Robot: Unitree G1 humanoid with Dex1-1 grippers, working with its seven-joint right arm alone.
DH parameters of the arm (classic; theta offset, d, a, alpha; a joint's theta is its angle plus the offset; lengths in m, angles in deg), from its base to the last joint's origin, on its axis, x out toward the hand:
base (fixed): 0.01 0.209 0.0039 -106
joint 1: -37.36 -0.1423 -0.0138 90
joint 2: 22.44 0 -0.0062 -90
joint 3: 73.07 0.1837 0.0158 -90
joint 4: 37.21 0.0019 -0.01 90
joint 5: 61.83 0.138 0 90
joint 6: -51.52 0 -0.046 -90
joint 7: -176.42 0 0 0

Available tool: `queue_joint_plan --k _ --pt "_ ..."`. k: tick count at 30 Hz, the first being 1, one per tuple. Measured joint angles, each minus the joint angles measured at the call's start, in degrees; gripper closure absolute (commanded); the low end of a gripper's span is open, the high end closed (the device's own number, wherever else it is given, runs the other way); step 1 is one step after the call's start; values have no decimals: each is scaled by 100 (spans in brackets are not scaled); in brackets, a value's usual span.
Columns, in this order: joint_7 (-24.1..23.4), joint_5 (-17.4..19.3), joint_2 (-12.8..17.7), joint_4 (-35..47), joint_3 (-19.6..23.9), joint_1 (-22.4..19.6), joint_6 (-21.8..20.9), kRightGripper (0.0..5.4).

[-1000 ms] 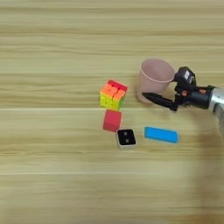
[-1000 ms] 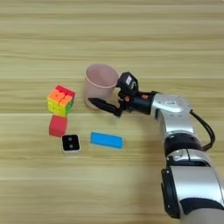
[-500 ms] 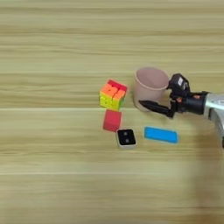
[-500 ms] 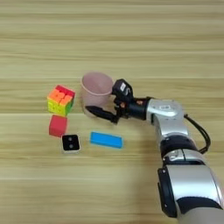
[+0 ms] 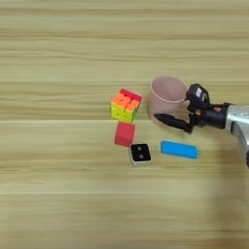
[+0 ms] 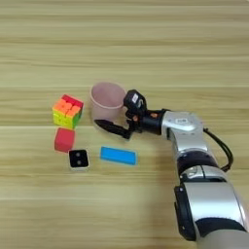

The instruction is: Move the objects on the table

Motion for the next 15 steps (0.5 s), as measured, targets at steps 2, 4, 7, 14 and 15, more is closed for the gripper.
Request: queue_joint_plan --k 2,4,7,14,15 --pt "-13 -6 -8 -20 -1 0 -1 26" --pt "-16 -13 -9 -21 -1 -1 -1 7" --pt "-20 -13 -9 -22 0 -15 -1 3" --pt "-8 -10 -9 -22 2 -27 -1 3" --pt "-7 -10 -9 -22 3 -28 -1 3"
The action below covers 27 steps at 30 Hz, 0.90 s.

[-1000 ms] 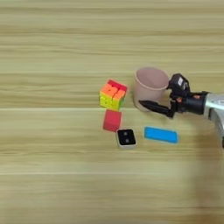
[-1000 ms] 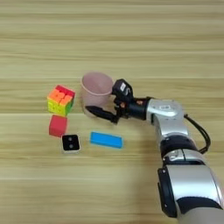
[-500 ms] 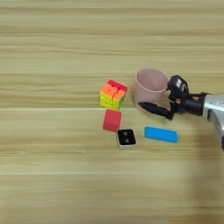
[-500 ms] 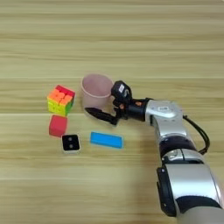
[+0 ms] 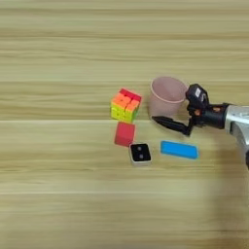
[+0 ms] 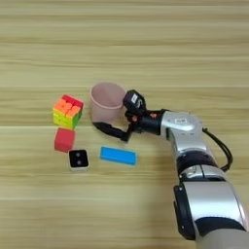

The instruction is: Move the objects on the table

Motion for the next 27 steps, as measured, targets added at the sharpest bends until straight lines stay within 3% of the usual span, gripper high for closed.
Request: queue_joint_plan --k 18,27 --pt "376 39 200 5 98 11 -7 3" --pt "657 38 473 215 96 343 -15 3"
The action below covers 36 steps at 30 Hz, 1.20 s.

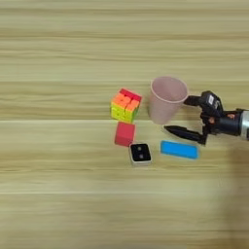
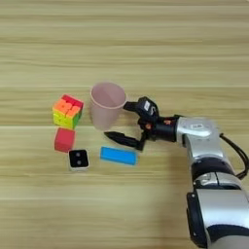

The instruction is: Move the objects on the table

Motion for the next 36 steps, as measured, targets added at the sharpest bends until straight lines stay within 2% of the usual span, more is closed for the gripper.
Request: queue_joint_plan --k 9,13,16,22,36 --pt "360 9 259 423 0 397 -14 3" --pt "834 199 288 884 -2 660 -40 3" --pt "967 261 290 1123 -2 775 -27 3" --pt "1130 468 292 1564 -6 950 20 3" --pt "1411 596 262 2400 -290 1384 353 3"
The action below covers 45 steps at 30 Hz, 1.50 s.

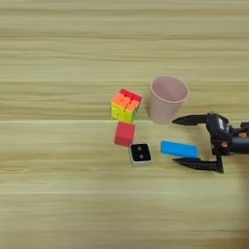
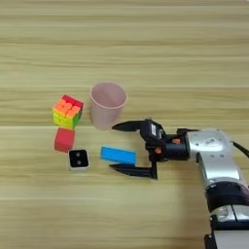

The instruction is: Move the objects on the table

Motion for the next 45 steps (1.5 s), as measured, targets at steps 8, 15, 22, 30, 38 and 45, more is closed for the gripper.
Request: queue_joint_plan --k 8,15,22,30,38,45 --pt "-38 -3 -154 460 -315 103 132 3" --pt "-87 -23 -266 739 -585 236 225 3" --pt "-293 -102 -394 847 -745 281 243 3" --pt "-441 -119 -445 852 -810 278 260 3" --pt "-587 -245 -532 754 -957 179 286 3" --pt "-610 -328 -622 699 -1026 119 347 18"
